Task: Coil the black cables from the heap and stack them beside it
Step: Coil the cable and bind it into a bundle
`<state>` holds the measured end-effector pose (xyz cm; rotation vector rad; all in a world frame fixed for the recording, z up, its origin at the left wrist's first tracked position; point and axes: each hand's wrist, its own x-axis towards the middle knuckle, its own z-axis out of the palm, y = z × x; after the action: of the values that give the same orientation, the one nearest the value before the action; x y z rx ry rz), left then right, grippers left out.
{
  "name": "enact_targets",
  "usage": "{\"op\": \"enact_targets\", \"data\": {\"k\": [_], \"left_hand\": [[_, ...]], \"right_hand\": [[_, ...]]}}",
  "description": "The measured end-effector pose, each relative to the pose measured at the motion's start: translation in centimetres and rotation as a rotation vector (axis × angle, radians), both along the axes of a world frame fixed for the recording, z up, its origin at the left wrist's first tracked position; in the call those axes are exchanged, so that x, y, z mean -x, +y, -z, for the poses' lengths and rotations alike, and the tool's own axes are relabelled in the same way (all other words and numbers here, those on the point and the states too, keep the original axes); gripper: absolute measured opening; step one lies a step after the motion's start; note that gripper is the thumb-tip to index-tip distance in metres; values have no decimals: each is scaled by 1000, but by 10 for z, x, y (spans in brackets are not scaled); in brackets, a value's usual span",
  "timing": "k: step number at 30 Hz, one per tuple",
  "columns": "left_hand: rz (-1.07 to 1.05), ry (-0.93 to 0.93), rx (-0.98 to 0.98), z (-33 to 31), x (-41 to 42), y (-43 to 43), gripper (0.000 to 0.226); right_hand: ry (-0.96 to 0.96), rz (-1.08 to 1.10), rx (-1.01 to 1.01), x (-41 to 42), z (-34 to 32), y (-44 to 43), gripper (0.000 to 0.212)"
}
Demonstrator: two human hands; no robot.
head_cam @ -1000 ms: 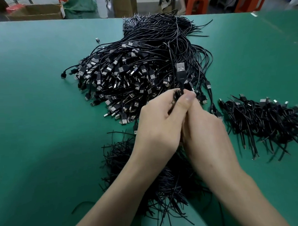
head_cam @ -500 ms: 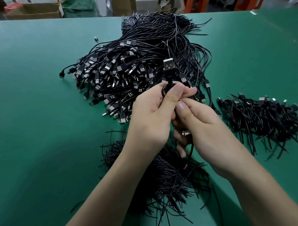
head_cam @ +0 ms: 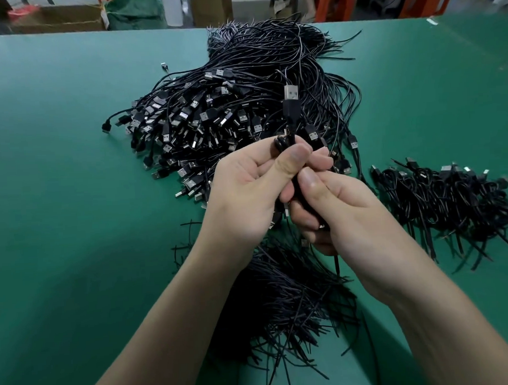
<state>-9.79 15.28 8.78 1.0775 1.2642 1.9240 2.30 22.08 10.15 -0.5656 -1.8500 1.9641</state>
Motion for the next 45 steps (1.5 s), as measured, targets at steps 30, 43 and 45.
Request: {"op": "enact_targets", "data": {"k": [30,43,45], "left_hand": [[341,1236,866,19,30,-5,11],[289,1258,866,20,41,-7,6],[290,1275,871,21,42,-8,7]], "right_hand": [[-236,229,-536,-11,10,30,36],[-234,215,-505,-12,12,31,36],[-235,212,-501,-12,12,32,36]]}}
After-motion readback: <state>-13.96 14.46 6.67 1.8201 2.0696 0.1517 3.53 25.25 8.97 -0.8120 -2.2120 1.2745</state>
